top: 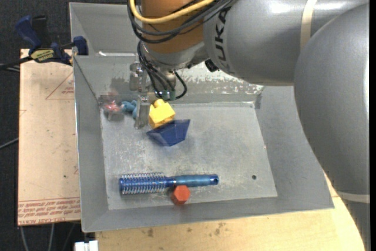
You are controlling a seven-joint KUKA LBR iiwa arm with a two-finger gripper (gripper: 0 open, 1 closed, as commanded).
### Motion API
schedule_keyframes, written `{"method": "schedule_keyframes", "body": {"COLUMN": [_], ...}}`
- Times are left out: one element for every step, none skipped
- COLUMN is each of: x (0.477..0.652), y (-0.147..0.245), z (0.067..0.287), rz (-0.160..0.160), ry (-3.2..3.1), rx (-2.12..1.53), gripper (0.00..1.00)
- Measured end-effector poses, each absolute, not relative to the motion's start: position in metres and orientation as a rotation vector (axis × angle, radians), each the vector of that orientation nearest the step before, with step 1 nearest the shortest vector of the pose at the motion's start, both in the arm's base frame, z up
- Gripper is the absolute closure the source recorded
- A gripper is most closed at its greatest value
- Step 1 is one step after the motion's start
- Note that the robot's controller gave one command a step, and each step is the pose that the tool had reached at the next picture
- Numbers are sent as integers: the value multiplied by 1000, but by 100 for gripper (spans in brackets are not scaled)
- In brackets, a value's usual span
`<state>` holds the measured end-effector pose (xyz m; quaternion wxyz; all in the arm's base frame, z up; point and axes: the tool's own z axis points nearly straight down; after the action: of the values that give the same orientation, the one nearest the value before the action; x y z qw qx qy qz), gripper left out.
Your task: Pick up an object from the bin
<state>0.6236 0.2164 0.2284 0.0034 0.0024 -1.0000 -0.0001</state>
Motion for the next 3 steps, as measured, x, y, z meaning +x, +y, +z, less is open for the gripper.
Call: {"method": "schedule_keyframes", "body": {"x": [622,614,608], "y": [115,115,113], "z": [71,101,100], "rz": [-6,-4,-2], "ry": [-3148,-3146,-3140], "rx": [128,9,-109], "gripper": [0,0,0]}}
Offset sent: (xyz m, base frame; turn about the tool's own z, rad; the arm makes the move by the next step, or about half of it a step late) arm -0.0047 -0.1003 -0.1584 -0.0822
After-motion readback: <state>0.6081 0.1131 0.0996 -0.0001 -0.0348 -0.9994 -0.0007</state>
